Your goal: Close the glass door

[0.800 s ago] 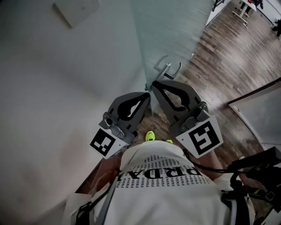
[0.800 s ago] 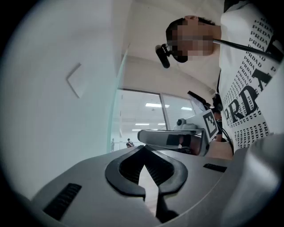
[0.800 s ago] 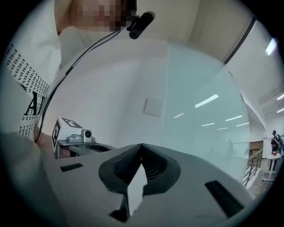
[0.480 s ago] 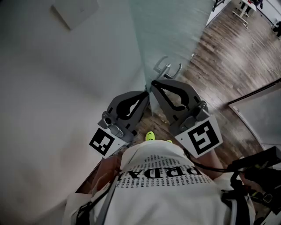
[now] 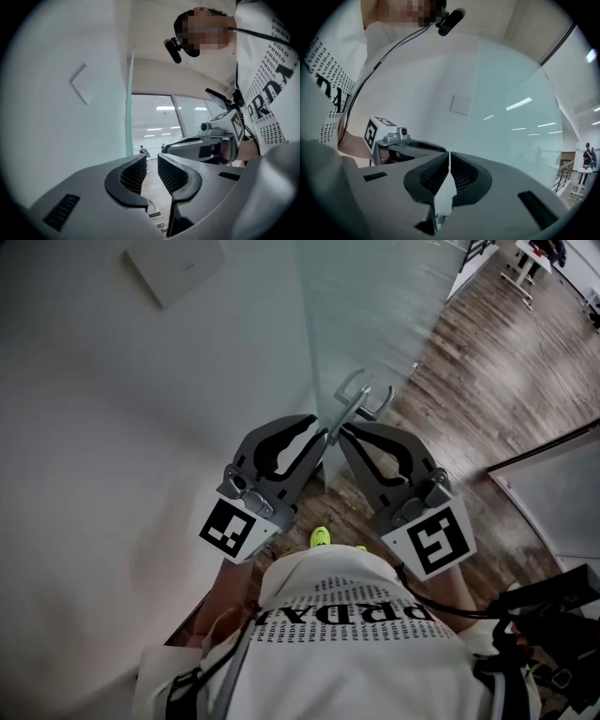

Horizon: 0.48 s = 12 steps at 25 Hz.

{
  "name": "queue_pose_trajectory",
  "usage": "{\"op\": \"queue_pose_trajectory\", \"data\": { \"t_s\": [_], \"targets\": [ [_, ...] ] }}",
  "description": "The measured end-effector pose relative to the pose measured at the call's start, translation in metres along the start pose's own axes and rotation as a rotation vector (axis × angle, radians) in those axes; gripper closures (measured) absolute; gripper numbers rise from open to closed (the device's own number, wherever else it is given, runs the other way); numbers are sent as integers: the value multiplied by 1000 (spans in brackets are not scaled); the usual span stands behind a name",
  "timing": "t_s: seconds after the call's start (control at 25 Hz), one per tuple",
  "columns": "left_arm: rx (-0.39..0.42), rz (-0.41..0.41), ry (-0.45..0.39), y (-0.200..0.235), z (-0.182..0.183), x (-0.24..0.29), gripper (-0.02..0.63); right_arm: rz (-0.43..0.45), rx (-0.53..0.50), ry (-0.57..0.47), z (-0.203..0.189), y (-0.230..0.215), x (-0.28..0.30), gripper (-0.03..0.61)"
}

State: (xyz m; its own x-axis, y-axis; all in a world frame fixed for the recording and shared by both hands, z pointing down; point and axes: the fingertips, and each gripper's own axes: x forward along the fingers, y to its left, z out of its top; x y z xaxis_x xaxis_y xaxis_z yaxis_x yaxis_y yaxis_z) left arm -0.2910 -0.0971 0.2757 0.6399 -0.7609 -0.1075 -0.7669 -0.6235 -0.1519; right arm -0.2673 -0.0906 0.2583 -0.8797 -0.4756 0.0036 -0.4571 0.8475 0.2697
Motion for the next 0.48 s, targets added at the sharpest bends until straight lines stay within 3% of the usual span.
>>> {"op": "queue_pose_trajectory", "data": {
  "t_s": [0.24,0.48],
  "targets": [
    [45,44,-14,41,-8,24,535,-18,15,56,-17,-6,-1,580],
    [32,-5,29,50,-25,39,535,-30,42,112,-37,-4,3,580]
  ]
}}
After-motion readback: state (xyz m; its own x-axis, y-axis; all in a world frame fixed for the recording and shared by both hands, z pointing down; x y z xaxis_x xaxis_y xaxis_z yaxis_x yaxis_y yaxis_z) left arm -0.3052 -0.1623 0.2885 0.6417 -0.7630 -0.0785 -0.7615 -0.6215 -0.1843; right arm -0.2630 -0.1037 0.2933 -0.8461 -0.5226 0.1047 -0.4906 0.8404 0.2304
